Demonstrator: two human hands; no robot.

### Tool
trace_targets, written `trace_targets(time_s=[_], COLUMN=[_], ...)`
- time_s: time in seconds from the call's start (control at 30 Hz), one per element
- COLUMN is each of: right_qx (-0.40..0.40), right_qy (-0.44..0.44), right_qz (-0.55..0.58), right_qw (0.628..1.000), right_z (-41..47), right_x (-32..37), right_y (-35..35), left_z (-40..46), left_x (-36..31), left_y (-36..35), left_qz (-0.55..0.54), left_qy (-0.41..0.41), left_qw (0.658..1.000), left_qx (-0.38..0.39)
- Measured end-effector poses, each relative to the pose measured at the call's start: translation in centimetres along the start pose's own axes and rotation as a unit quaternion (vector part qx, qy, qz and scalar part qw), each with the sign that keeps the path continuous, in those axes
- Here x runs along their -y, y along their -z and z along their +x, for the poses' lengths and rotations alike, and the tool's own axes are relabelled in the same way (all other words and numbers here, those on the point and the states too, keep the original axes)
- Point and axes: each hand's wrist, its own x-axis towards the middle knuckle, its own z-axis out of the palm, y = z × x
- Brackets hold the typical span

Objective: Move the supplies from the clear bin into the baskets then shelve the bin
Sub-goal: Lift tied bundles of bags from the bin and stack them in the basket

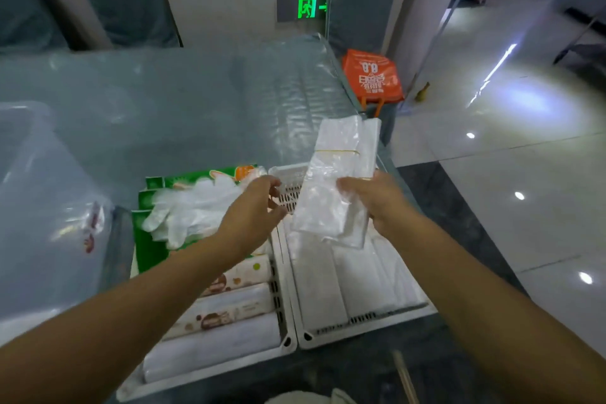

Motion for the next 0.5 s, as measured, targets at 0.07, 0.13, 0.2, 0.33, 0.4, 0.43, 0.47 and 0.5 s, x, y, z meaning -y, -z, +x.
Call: trace_targets(time_s=[0.07, 0.13, 0.2, 0.33, 0.4, 0.43, 0.47, 0.5], right_qx=[-0.040, -0.067, -0.083, -0.107, -0.113, -0.114, -0.114, -0.112], right_qy=[0.005, 0.010, 0.009, 0.000, -0.003, -0.003, 0.000, 0.004], right_qz=[-0.002, -0.008, -0.020, -0.050, -0.061, -0.071, -0.079, -0.085], right_qw=[0.999, 0.998, 0.996, 0.993, 0.992, 0.991, 0.990, 0.990], right_z=[0.3, 0.4, 0.0, -0.7, -1.0, -1.2, -1.4, -1.5], right_x=[-0.6, -1.4, -2.4, -4.2, -4.9, -5.1, -5.3, -5.4], right_y=[2.2, 4.1, 5.6, 7.3, 7.7, 7.9, 8.0, 8.1], left_z=[-1.0, -1.5, -1.5, -0.6, 0.1, 0.4, 0.7, 0.9], left_x=[1.0, 1.4, 1.2, 1.2, 1.4, 1.5, 1.5, 1.4], left_y=[-2.4, -4.9, -7.2, -10.0, -10.6, -10.8, -10.9, -11.1], left_qz=[0.112, 0.218, 0.296, 0.391, 0.412, 0.417, 0.423, 0.430], left_qy=[-0.057, -0.158, -0.277, -0.400, -0.431, -0.443, -0.452, -0.461], left_qw=[0.986, 0.935, 0.867, 0.768, 0.740, 0.731, 0.722, 0.713], left_qx=[0.106, 0.229, 0.292, 0.312, 0.310, 0.309, 0.310, 0.308])
